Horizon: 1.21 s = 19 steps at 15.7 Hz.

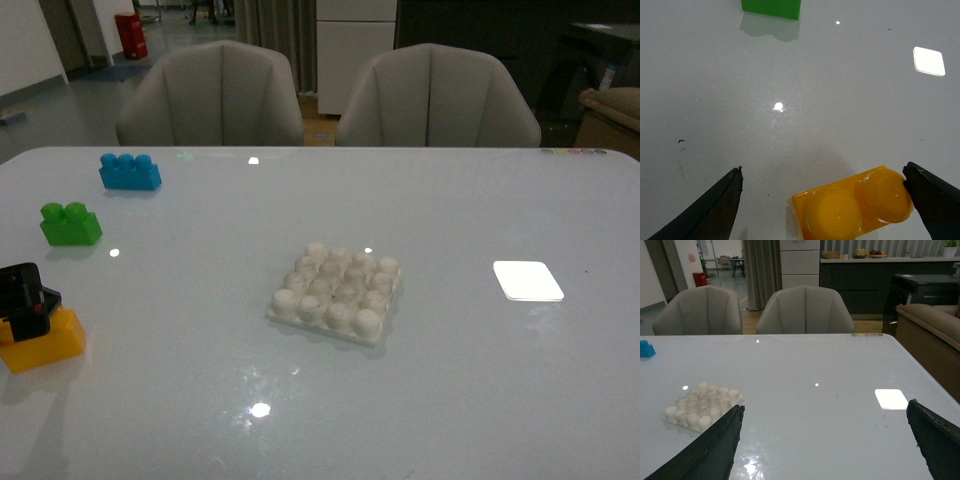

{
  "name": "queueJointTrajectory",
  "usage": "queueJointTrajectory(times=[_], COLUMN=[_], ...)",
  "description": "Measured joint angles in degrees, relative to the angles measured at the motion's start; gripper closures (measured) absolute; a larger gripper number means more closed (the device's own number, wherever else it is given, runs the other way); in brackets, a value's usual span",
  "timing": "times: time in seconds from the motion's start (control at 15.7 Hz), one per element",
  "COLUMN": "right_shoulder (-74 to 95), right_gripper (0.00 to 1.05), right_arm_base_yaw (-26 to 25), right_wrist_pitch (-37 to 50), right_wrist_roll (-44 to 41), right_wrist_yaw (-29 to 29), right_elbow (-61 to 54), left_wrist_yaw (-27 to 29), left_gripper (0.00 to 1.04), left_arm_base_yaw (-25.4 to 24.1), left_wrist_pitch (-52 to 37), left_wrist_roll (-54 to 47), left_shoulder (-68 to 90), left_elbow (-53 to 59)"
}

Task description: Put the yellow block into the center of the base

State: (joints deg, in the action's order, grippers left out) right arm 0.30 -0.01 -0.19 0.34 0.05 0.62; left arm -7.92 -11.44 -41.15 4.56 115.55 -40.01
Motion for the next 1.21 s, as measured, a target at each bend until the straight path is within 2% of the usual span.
queueJointTrajectory(times=[0.25,0.7,0.76,0.95,1.21], right_shoulder=[0.0,0.0,0.0,0.0,0.0], right_gripper=[0.06,0.06,0.06,0.06,0.06], right_arm_base_yaw=[0.0,0.0,0.0,0.0,0.0], right_wrist_pitch=[0.0,0.0,0.0,0.0,0.0], right_wrist_roll=[0.0,0.0,0.0,0.0,0.0], right_wrist_yaw=[0.0,0.0,0.0,0.0,0.0], right_elbow=[0.0,0.0,0.0,0.0,0.0], left_wrist_yaw=[-0.5,1.4,1.4,1.5,1.7], left_gripper=[0.07,0.07,0.09,0.36,0.39], left_arm_base_yaw=[0.4,1.3,1.3,1.7,4.7], left_wrist_pitch=[-3.1,-2.9,-3.0,-3.4,-2.1], left_wrist_roll=[1.0,-1.3,-1.6,-1.6,-1.5], left_shoulder=[2.5,4.7,4.7,4.4,-1.1], left_elbow=[-0.4,0.7,0.8,1.0,3.1])
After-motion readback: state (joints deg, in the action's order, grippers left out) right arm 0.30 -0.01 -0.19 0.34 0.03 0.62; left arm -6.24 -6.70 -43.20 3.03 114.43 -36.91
